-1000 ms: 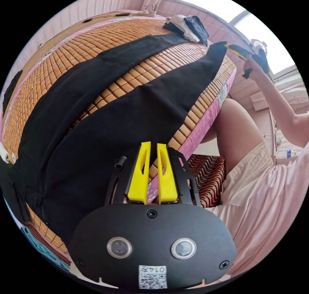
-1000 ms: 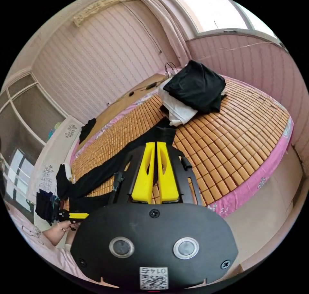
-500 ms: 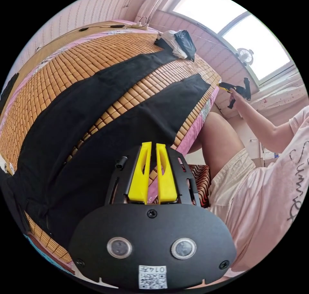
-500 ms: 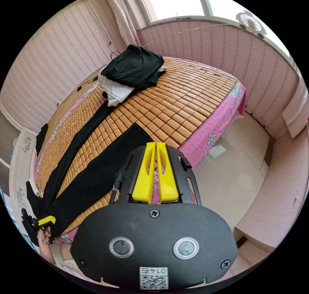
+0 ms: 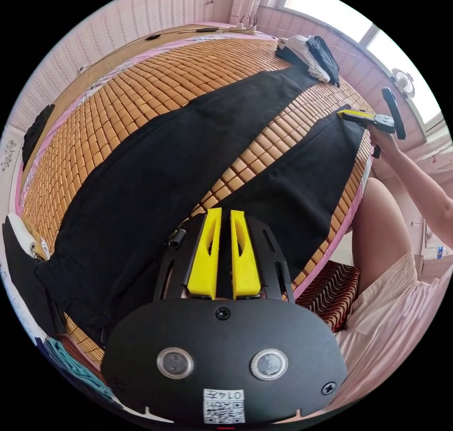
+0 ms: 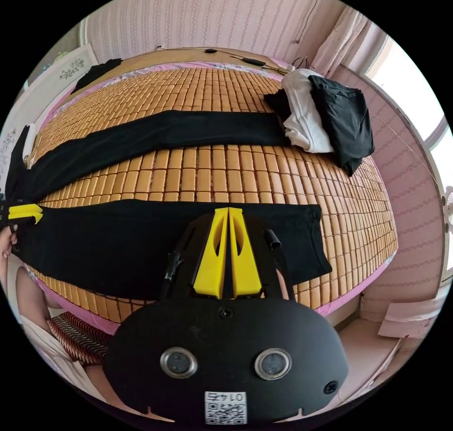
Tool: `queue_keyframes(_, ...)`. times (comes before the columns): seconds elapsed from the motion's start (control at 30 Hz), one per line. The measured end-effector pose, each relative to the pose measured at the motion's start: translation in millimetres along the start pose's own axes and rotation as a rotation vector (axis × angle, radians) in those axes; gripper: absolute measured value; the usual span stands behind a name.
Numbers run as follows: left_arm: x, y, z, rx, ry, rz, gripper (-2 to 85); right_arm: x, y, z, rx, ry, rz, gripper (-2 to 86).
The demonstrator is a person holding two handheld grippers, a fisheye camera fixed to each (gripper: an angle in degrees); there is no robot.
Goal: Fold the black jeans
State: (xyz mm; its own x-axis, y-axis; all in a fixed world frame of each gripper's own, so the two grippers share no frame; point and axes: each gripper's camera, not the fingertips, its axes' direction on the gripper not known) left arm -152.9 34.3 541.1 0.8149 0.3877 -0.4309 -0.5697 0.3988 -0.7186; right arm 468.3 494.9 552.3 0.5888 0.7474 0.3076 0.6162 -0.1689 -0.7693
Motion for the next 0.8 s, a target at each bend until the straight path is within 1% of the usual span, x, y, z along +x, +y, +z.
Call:
queue_keyframes(0.1, 1, 10, 1, 0.027, 0.002, -0.015, 3.7, 8, -8, -3, -0.015, -0.081, 0.059, -0.3)
queue_keyframes(0.13, 1, 14, -1, 0.036, 0.009, -0.024, 3.2, 15, -8, -8, -0.007, -0.066, 0.12, -0.3)
queue_keyframes(0.17, 2, 19, -4, 0.053, 0.0, -0.025, 1.8, 21, -5, -16, 0.038, 0.001, 0.172, -0.3)
queue_keyframes(0.23, 4, 27, -8, 0.078, -0.014, -0.026, 0.2, 32, -2, -20, 0.057, 0.069, 0.23, -0.3)
queue_keyframes(0.3, 5, 34, -3, 0.058, -0.011, -0.021, -0.5, 44, -2, -7, -0.045, 0.078, 0.261, -0.3)
queue_keyframes(0.33, 6, 39, 4, 0.042, -0.007, -0.016, -0.7, 49, 1, -6, -0.012, 0.052, 0.268, -0.3)
queue_keyframes(0.37, 7, 45, 4, 0.076, -0.019, -0.012, -0.9, 53, 4, -5, -0.004, 0.016, 0.296, -0.3)
queue_keyframes(0.43, 9, 51, 4, 0.079, -0.035, -0.002, -0.9, 54, 6, -7, 0.002, -0.013, 0.333, -0.3)
queue_keyframes(0.53, 12, 60, 1, 0.067, -0.06, 0.005, -1.0, 47, 2, -15, -0.023, -0.015, 0.334, -0.3)
queue_keyframes(0.6, 16, 69, -4, 0.069, -0.062, 0.024, -1.0, 38, 4, -24, 0.026, 0.036, 0.319, -0.3)
queue_keyframes(0.67, 22, 86, -4, 0.026, -0.04, 0.03, -1.0, 31, 8, -13, -0.03, 0.033, 0.314, -0.3)
queue_keyframes(0.73, 27, 103, 1, -0.005, -0.054, 0.027, -1.0, 26, 15, -13, 0.007, 0.036, 0.327, -0.3)
queue_keyframes(0.8, 30, 121, 6, 0.034, -0.076, 0.011, -1.0, 23, 20, -12, 0.029, 0.036, 0.326, -0.3)
